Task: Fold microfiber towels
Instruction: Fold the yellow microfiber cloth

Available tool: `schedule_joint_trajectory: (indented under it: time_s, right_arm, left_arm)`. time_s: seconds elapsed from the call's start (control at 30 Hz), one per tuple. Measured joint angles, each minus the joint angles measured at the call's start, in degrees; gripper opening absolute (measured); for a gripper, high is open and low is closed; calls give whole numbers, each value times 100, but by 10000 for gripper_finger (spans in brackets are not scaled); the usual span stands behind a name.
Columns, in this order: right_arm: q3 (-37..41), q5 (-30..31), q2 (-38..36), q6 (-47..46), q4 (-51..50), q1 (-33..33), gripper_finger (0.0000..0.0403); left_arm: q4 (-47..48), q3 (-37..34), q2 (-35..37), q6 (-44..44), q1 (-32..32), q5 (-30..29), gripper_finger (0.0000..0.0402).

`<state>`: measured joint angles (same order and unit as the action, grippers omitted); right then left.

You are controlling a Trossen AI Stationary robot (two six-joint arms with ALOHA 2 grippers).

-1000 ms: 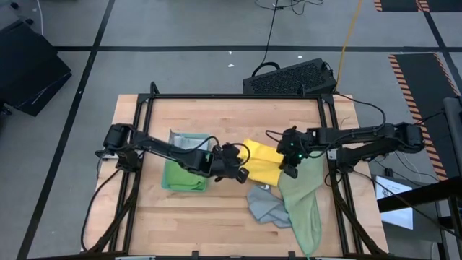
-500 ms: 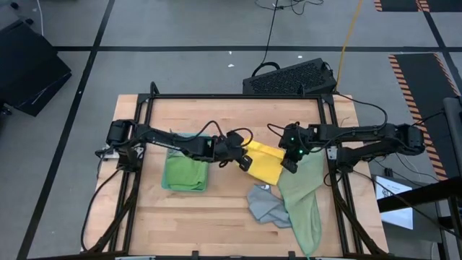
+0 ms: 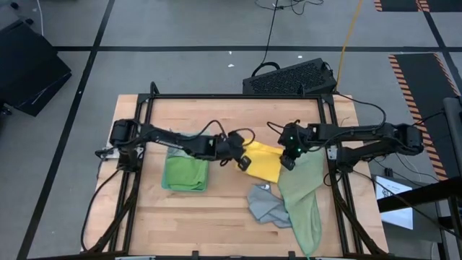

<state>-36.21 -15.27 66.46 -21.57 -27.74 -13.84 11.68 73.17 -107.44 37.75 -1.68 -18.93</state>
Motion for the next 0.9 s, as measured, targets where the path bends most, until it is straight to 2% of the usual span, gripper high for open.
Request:
schedule_joint_trajectory:
  time_s: [0.2, 0.57, 0.63, 0.9]
  right_arm:
    - [114, 169, 349, 130, 218, -174, 4]
    - [114, 205, 575, -10, 221, -277, 6]
    - [114, 273, 571, -17, 125, -299, 6]
    - [114, 529, 559, 89, 202, -310, 6]
  left_arm:
    - [-765, -188, -253, -436, 528, 457, 4]
    - [-1086, -214, -539, -917, 890, 1126, 5]
    - [-1370, -204, -656, -993, 888, 1131, 10]
    - [-1351, -208, -686, -1287, 971, 994, 5]
